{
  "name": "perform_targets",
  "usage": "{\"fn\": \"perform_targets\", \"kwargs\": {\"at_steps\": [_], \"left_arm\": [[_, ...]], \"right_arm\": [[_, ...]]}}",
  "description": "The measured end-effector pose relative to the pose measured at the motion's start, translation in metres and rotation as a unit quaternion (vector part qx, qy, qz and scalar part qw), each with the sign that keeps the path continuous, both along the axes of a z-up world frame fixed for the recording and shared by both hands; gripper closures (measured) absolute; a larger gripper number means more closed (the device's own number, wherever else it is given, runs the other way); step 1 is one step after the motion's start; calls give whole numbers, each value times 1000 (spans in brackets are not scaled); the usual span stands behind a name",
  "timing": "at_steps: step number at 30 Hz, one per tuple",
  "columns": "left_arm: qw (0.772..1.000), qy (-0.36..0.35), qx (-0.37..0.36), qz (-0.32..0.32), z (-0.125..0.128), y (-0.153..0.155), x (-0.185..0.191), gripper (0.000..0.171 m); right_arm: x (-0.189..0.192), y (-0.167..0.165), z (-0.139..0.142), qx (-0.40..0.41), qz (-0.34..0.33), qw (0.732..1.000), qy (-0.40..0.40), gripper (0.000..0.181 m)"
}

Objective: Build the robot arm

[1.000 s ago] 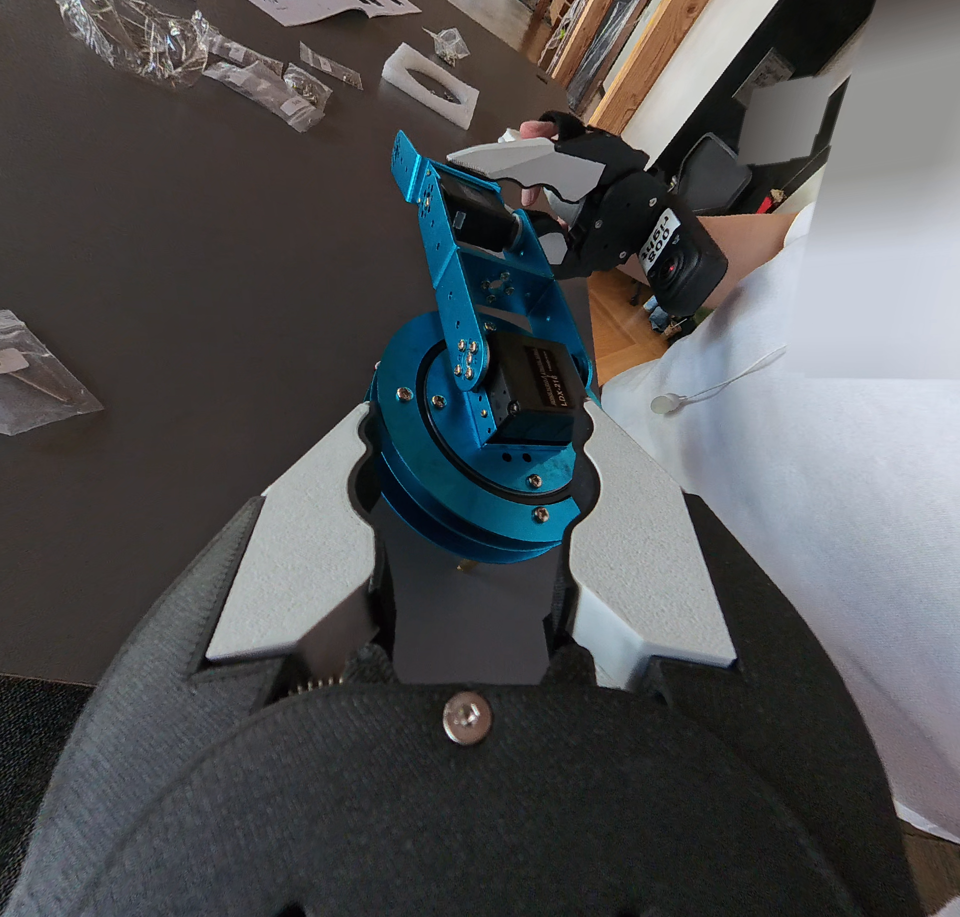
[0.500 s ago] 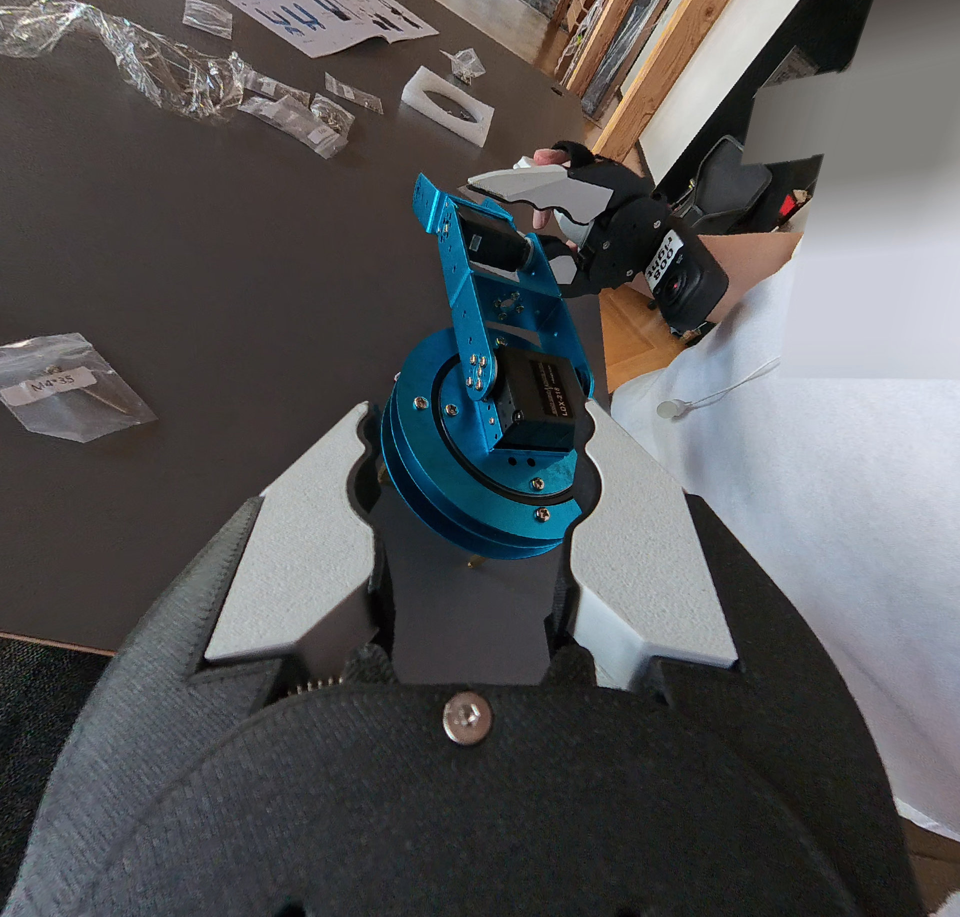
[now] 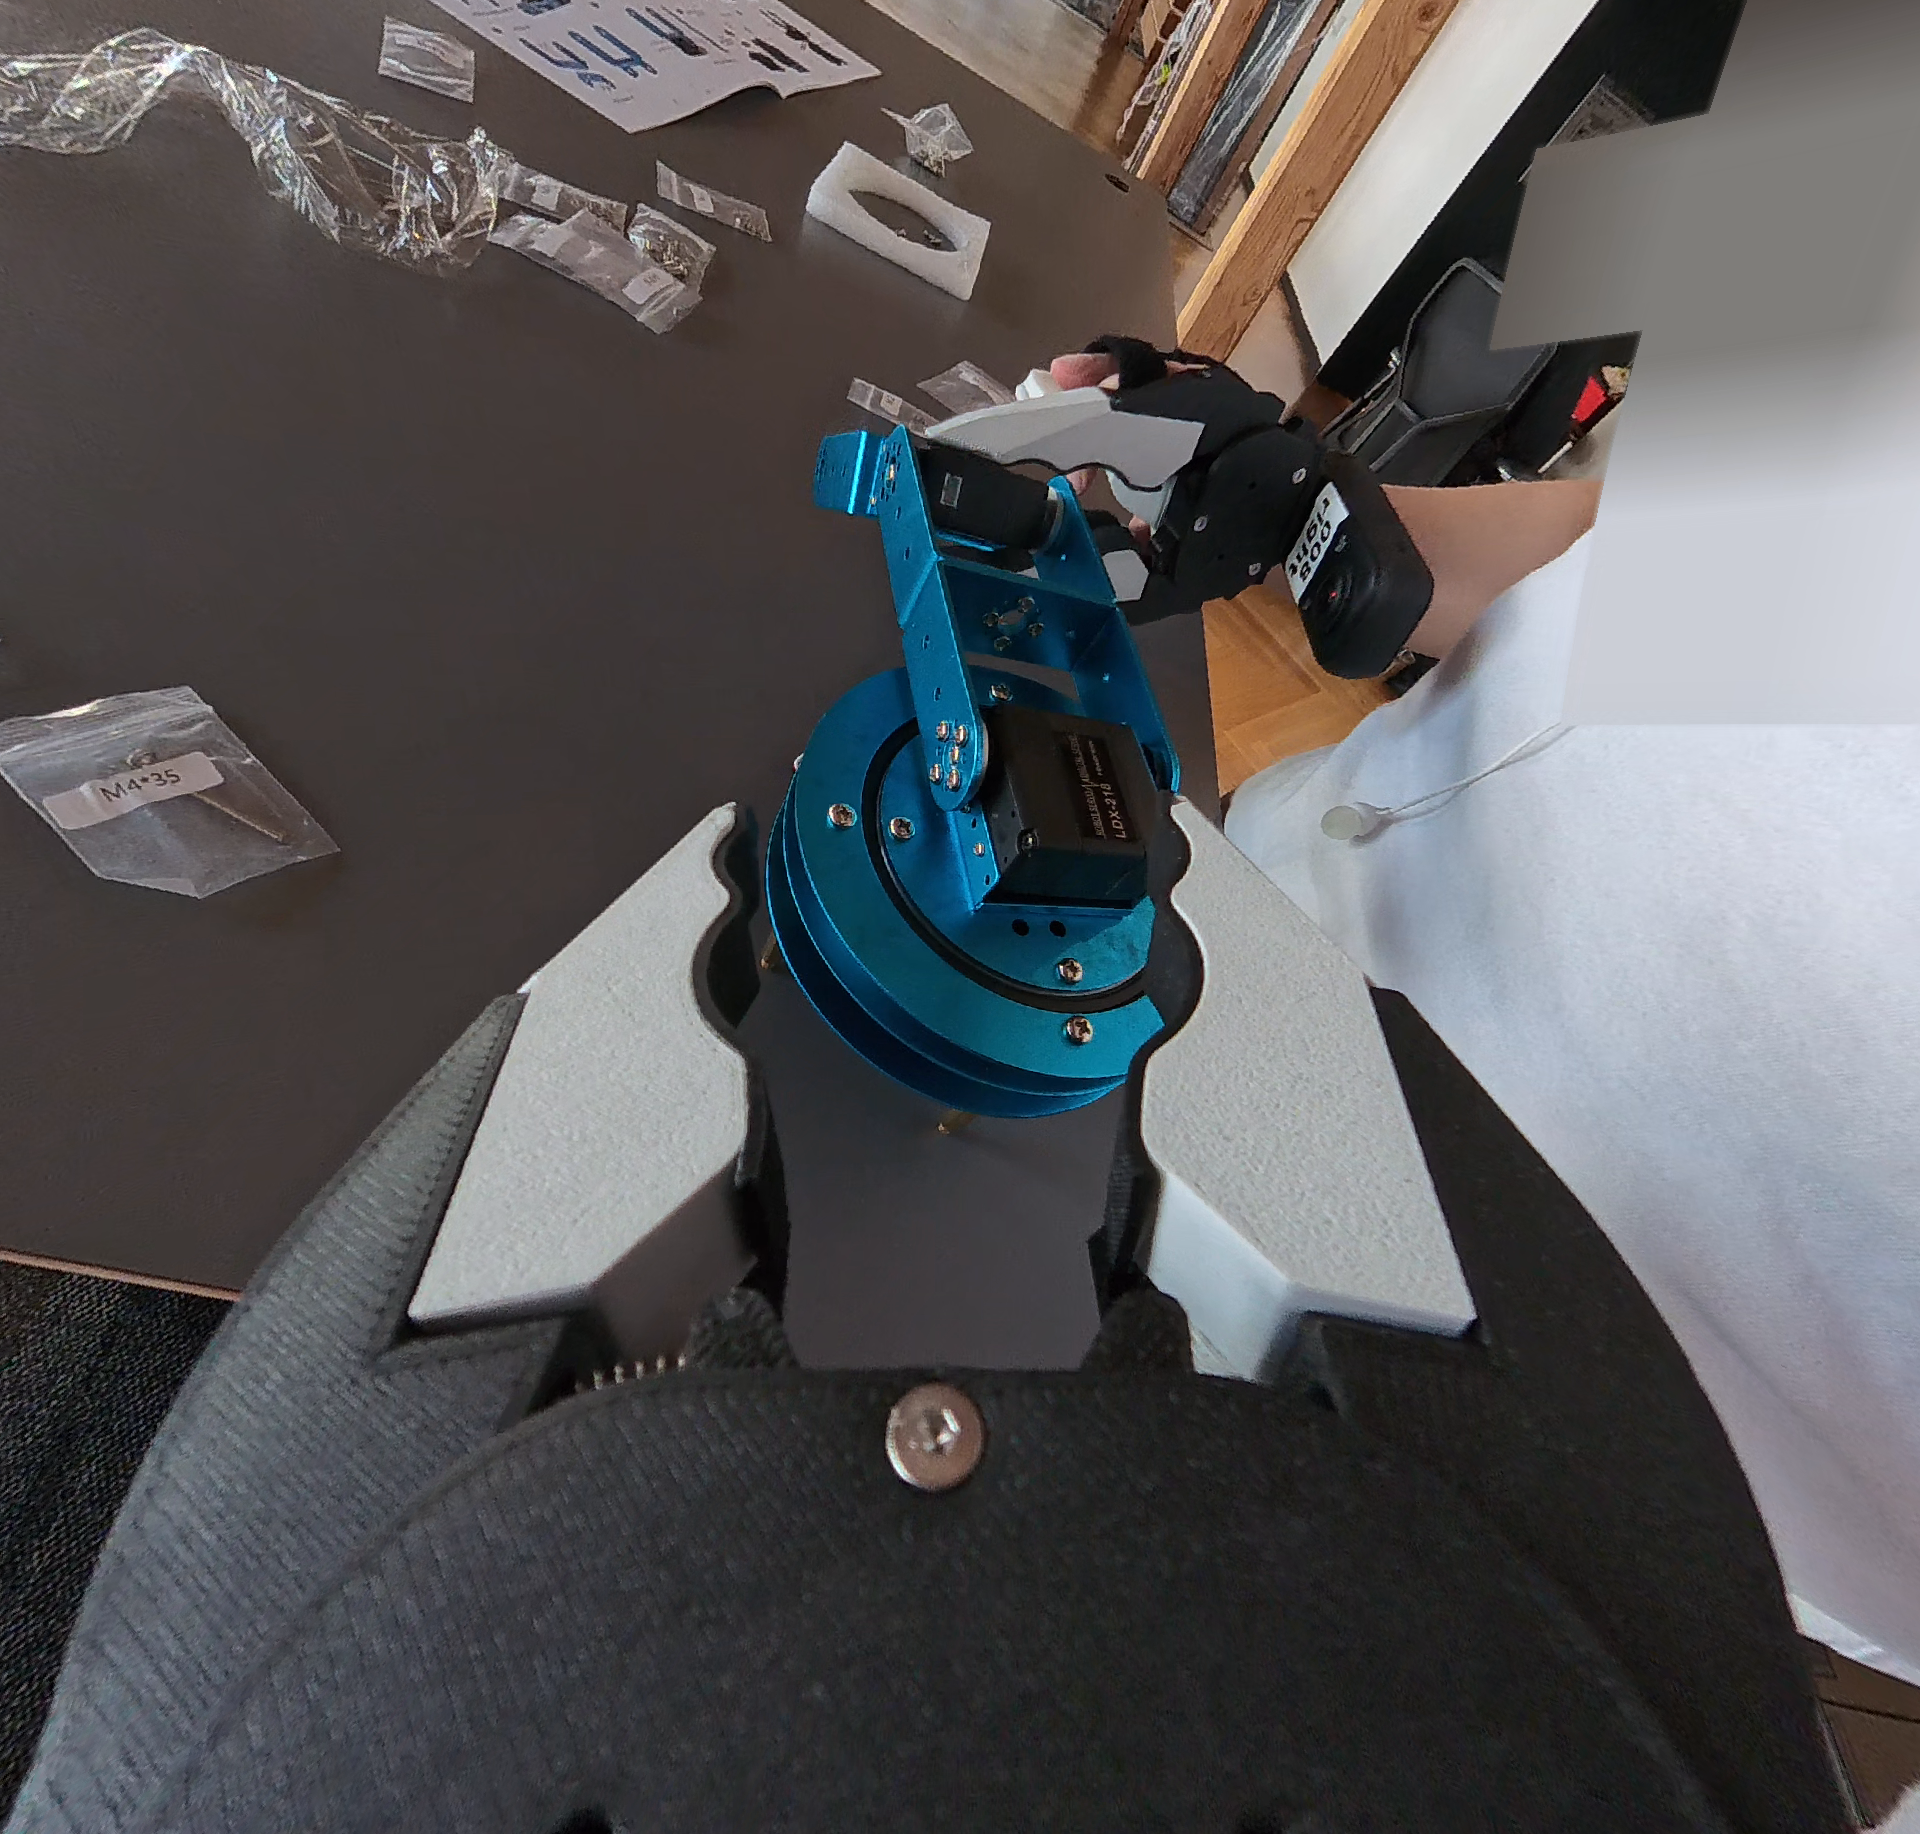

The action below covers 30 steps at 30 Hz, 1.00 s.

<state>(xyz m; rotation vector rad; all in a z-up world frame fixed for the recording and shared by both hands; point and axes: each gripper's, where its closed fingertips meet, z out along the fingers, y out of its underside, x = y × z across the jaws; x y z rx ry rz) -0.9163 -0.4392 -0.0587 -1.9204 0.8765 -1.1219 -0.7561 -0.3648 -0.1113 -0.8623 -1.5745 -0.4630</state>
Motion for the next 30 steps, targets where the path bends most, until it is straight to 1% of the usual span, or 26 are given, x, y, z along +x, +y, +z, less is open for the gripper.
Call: {"fn": "perform_targets", "kwargs": {"at_steps": [5,10,13,16,20,23,26,28,30], "left_arm": [[1000,-3,1,-2,0,0,-1,97],[1000,-10,6,-2,2,3,-2,96],[1000,-19,15,7,8,8,-5,96],[998,-37,29,33,22,16,-8,96],[994,-44,59,79,49,14,-1,97],[988,-29,99,119,72,6,20,98],[978,-29,138,156,94,1,63,100],[973,-46,157,165,108,0,105,99],[970,-72,171,155,121,2,155,99]], "right_arm": [[9,-2,-4,-6,-13,1000,-8,139],[27,-5,-9,-18,-42,999,-15,139],[48,-6,-7,-22,-76,997,-6,139],[81,-5,2,-26,-118,992,28,139],[146,0,14,-23,-177,981,82,139],[209,9,20,-18,-210,970,123,139],[280,20,17,-24,-239,960,146,139],[329,27,15,-34,-259,951,163,134],[373,33,16,-48,-262,944,197,130]]}}
